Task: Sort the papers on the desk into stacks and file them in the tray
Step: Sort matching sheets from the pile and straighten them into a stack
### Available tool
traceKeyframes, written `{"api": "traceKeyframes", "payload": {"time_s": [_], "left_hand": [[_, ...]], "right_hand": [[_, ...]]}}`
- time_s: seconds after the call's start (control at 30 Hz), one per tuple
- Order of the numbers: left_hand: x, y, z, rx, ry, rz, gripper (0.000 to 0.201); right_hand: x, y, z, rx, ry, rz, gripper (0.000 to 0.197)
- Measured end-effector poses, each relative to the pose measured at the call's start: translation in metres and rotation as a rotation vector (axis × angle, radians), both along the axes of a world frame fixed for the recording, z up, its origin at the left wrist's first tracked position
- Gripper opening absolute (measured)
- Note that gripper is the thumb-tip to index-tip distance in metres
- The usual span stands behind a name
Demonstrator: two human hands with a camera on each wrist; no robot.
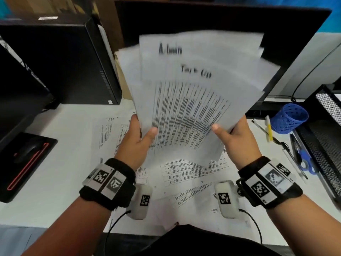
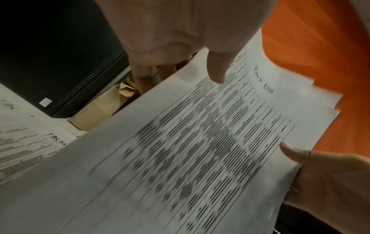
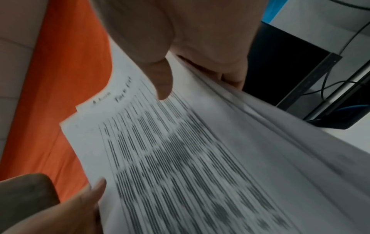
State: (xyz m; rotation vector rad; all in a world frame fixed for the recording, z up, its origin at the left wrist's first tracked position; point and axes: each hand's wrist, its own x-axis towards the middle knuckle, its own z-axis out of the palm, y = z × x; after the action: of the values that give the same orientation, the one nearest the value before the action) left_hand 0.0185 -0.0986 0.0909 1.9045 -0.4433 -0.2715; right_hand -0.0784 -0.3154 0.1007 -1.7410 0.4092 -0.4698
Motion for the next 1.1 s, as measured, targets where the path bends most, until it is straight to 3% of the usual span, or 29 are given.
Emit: {"api": "traceKeyframes", "payload": {"time_s": [0.13, 0.3, 0.43, 0.53, 0.6, 0.7, 0.8, 0.9, 1.1], "left_hand": [[-0.005, -0.002, -0.003, -0.004, 0.059, 0.023, 0.043], [-0.008, -0.006, 0.0, -0.026, 0.089, 0.043, 0.052], [-0.009, -0.01, -0.007, -0.065, 0.103, 0.081, 0.042], [-0.013, -0.014, -0.011, -0.083, 0.125, 0.132, 0.028], [-0.015, -0.016, -0.012, -0.093, 0.149, 0.174, 0.032], [-0.015, -0.016, -0.012, -0.09, 0.164, 0.2, 0.04], [-0.014, -0.014, -0.014, -0.118, 0.193, 0.212, 0.041], [-0.018, -0.017, -0.012, -0.164, 0.217, 0.197, 0.038], [-0.028, -0.031, -0.009, -0.281, 0.214, 0.202, 0.041]], "right_hand": [[0.003, -0.006, 0.017, -0.012, -0.17, -0.039, 0.057], [0.012, -0.006, 0.054, -0.336, -0.378, -0.103, 0.071], [0.023, -0.006, 0.056, -0.645, -0.175, -0.081, 0.04], [0.022, -0.004, 0.052, -0.626, -0.162, -0.141, 0.036], [0.018, -0.005, 0.052, -0.564, -0.234, -0.151, 0.044], [0.011, -0.015, 0.044, -0.266, -0.319, -0.139, 0.063], [0.003, -0.021, 0.018, 0.001, -0.202, -0.041, 0.063], [-0.003, -0.013, -0.011, 0.002, -0.042, -0.015, 0.049], [-0.001, 0.01, -0.008, -0.033, -0.106, -0.078, 0.04]]}}
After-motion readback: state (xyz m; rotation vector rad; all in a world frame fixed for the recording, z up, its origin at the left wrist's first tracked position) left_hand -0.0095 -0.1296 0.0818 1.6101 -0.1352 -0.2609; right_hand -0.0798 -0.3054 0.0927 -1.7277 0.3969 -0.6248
